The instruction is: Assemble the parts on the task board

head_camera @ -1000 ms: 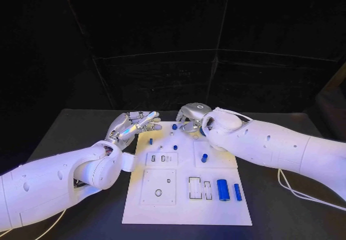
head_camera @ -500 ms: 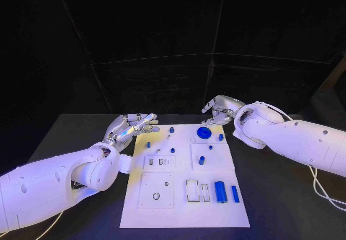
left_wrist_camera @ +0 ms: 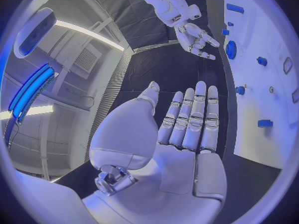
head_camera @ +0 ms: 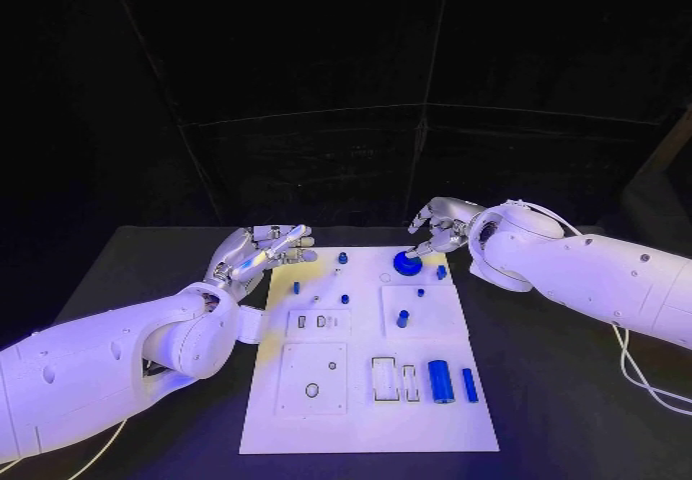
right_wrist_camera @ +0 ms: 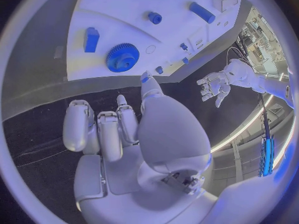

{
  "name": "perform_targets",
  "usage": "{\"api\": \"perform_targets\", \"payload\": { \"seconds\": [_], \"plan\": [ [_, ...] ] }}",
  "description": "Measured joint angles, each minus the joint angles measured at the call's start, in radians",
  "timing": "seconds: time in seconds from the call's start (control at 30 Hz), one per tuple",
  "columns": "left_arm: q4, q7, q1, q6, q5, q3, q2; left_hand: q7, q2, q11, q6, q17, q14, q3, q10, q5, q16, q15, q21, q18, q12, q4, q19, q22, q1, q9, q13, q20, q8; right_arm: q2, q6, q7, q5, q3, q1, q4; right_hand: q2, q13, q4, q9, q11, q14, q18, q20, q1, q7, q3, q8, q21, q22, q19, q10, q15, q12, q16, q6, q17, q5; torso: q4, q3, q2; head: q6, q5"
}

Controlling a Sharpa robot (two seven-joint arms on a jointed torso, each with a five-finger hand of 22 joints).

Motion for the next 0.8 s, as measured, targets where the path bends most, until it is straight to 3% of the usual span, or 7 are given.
{"api": "perform_targets", "payload": {
  "seconds": [0.1,0.17,0.47,0.8],
  "plan": [
    [-0.003,0.000,0.000,0.001,0.000,0.000,0.002,0.000,0.000,0.000,0.000,0.000,0.000,0.000,0.000,0.000,0.000,0.000,0.000,0.000,0.000,0.000,0.000,0.000,0.000,0.000,0.000,0.000,0.000,0.008,0.013,-0.002,-0.010,-0.001,-0.003,-0.014,0.003,0.000,0.002,0.000,0.002,-0.004,0.000,0.003,0.003,0.000,-0.006,0.003,0.004,0.009,0.008,0.002,0.004,0.006,0.003,0.000,0.000,0.010,0.0005,0.0001,0.000,-0.001,0.001],
    [-0.004,0.000,0.000,0.002,0.000,0.000,0.003,0.000,0.000,0.000,0.000,0.000,0.000,0.000,0.000,0.000,0.000,0.000,0.000,0.000,0.000,0.000,0.000,0.000,0.000,0.000,0.000,0.000,0.000,0.012,0.022,-0.002,-0.015,-0.001,-0.004,-0.019,0.008,0.000,0.002,0.000,-0.002,-0.004,-0.016,0.003,0.008,0.000,-0.007,0.011,0.011,0.022,0.018,0.005,0.004,0.014,0.009,0.000,0.000,0.018,0.0005,0.0001,0.000,-0.003,-0.001],
    [-0.010,0.000,0.000,0.004,0.000,0.000,0.009,0.000,0.000,0.000,0.000,0.000,0.000,0.000,0.000,0.000,0.000,0.000,0.000,0.000,0.000,0.000,0.003,0.000,0.000,0.000,0.000,-0.003,0.000,0.026,0.053,-0.003,-0.031,-0.002,-0.006,-0.033,0.028,0.000,-0.001,0.000,-0.002,0.000,-0.016,0.007,0.036,0.000,-0.016,0.027,0.019,0.043,0.029,0.020,0.007,0.037,0.013,0.000,0.000,0.061,-0.0008,-0.0001,0.000,-0.008,-0.008],
    [-0.014,0.000,0.000,0.006,0.000,0.000,0.012,0.000,0.000,0.000,0.000,0.000,0.000,0.000,0.000,0.000,0.000,0.000,0.000,0.000,0.000,0.000,0.003,0.000,0.000,0.000,0.000,-0.003,0.000,0.038,0.084,-0.001,-0.047,-0.007,-0.021,-0.044,0.034,0.000,-0.007,0.000,-0.004,0.000,-0.015,0.003,0.049,-0.006,-0.015,0.039,0.023,0.047,0.032,0.028,0.007,0.046,0.016,0.013,0.000,0.063,-0.0008,-0.0011,0.000,-0.014,-0.011]
  ]
}}
